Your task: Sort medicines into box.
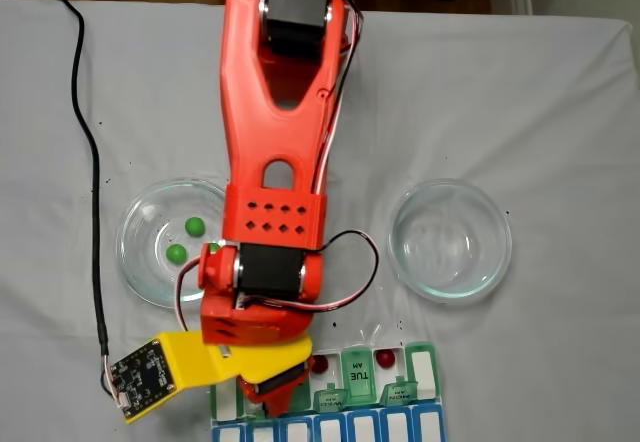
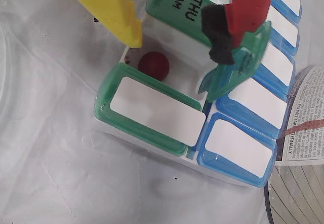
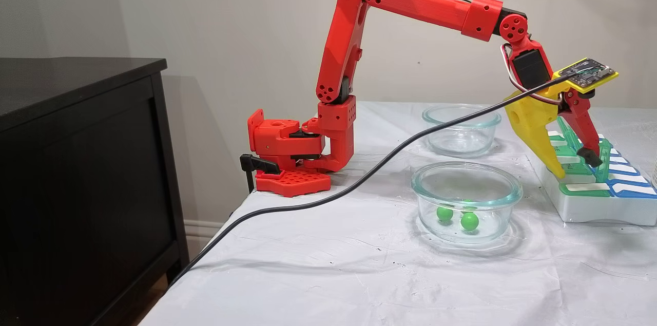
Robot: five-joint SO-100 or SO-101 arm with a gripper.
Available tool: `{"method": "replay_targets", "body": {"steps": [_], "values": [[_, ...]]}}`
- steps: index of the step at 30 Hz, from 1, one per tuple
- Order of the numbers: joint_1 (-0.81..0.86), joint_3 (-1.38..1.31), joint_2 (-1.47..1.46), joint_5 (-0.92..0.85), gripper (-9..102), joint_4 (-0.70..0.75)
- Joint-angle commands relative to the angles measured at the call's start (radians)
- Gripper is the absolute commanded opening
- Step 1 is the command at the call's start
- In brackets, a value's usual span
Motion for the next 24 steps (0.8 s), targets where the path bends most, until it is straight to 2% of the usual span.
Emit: {"method": "replay_targets", "body": {"steps": [1, 5, 12, 15, 19, 24], "values": [[0.017, -0.086, 0.120, -0.005, 2, 0.094], [0.037, -0.169, 0.166, -0.066, 0, 0.301], [0.097, -0.275, 0.196, -0.184, 0, 0.563], [0.132, -0.233, 0.249, -0.222, 0, 0.584], [0.198, -0.048, 0.319, -0.288, 0, 0.569], [0.244, 0.130, 0.465, -0.299, 0, 0.471]]}}
